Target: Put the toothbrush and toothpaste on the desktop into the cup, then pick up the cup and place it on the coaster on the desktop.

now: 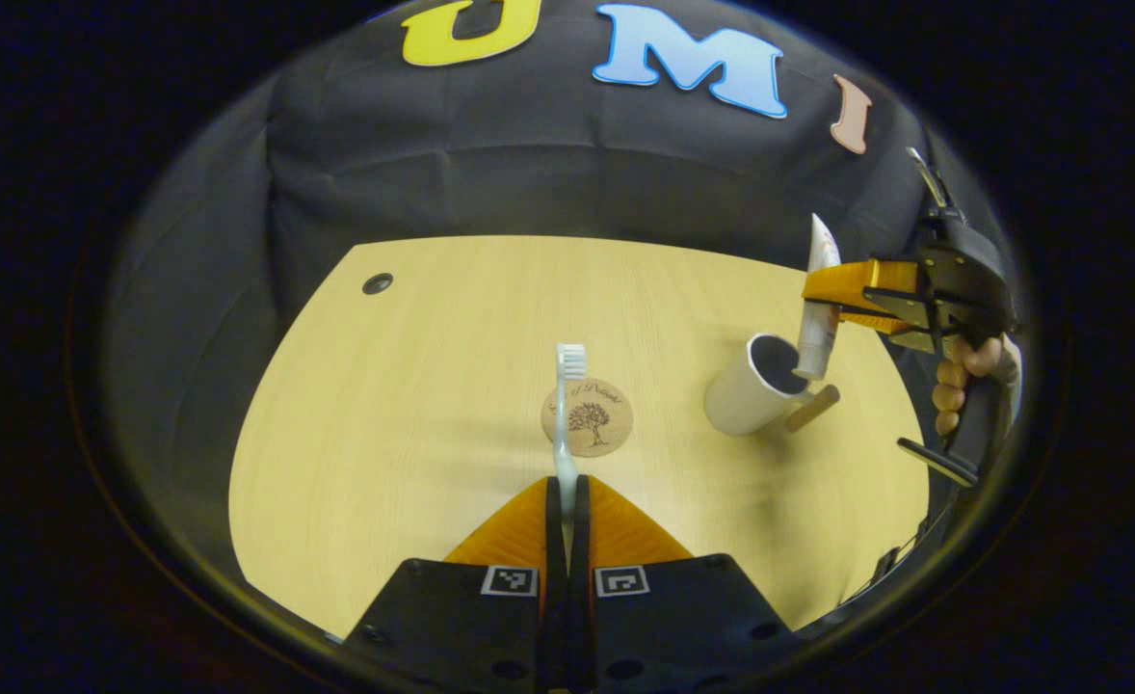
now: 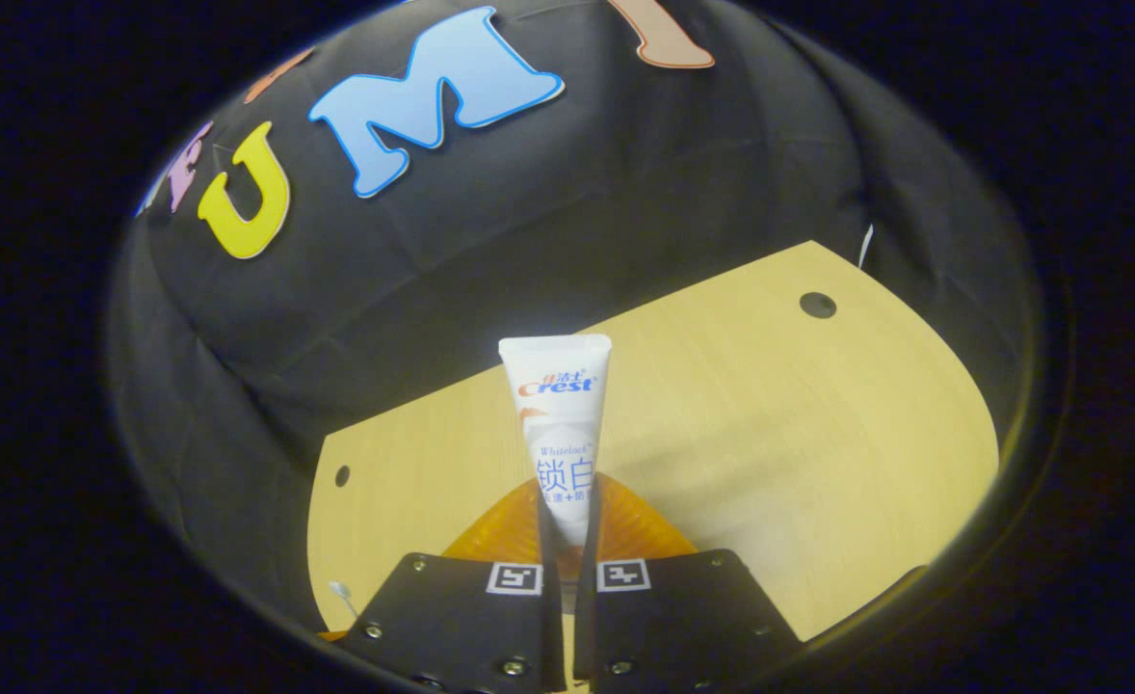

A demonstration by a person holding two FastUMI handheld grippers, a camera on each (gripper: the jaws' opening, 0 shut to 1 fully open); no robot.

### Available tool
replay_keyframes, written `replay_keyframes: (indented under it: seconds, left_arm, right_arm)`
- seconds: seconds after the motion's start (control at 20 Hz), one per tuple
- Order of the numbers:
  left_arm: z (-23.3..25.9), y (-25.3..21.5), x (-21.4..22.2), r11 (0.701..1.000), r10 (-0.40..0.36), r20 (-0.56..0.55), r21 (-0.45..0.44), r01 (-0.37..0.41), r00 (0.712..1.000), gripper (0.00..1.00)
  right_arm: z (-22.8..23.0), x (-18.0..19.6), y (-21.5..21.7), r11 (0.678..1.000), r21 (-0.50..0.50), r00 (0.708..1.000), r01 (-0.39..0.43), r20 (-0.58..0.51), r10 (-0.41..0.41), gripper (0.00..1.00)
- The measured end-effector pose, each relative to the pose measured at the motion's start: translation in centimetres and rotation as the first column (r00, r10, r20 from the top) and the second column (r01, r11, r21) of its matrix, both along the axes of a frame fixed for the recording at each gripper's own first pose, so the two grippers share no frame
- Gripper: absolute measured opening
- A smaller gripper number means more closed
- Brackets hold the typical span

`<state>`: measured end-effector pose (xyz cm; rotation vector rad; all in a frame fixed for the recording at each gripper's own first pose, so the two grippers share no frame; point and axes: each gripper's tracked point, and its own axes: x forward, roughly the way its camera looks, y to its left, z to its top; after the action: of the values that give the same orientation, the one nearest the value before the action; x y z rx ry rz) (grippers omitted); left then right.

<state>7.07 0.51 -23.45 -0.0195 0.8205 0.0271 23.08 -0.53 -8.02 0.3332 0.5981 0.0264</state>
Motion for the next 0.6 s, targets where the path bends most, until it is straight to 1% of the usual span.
replay_keyframes:
  seconds: [0.15, 0.3, 0.35, 0.4, 0.55, 0.6]
  left_arm:
    - [0.1, 0.2, -0.4, 1.0, 0.007, -0.002, 0.006, -0.007, 1.0, 0.08]
    - [0.3, 0.2, -0.8, 1.0, 0.018, -0.006, 0.007, -0.018, 1.0, 0.08]
    - [0.5, 0.3, -0.8, 1.0, 0.023, -0.006, 0.009, -0.023, 1.0, 0.07]
    - [0.6, 0.4, -0.8, 1.0, 0.026, -0.006, 0.011, -0.026, 1.0, 0.07]
    - [1.1, 0.8, -1.0, 0.999, 0.032, -0.003, 0.018, -0.032, 0.999, 0.07]
    - [1.2, 1.0, -1.0, 0.999, 0.033, -0.004, 0.02, -0.032, 0.999, 0.07]
  right_arm:
    - [-0.5, 1.1, 0.5, 1.0, -0.011, 0.999, -0.005, 0.038, 0.005, 0.06]
    - [-1.4, 1.4, 0.7, 0.999, -0.049, 0.998, 0.002, 0.061, 0.001, 0.06]
    - [-1.9, 1.9, 0.9, 0.999, -0.053, 0.998, 0.004, 0.068, 0.0, 0.06]
    - [-2.2, 1.7, 1.1, 0.998, -0.062, 0.998, 0.0, 0.06, 0.004, 0.09]
    - [-3.5, 1.0, 1.3, 0.997, -0.082, 0.998, -0.016, 0.051, 0.02, 0.09]
    - [-3.8, 1.0, 1.4, 0.996, -0.085, 0.999, -0.018, 0.049, 0.022, 0.13]
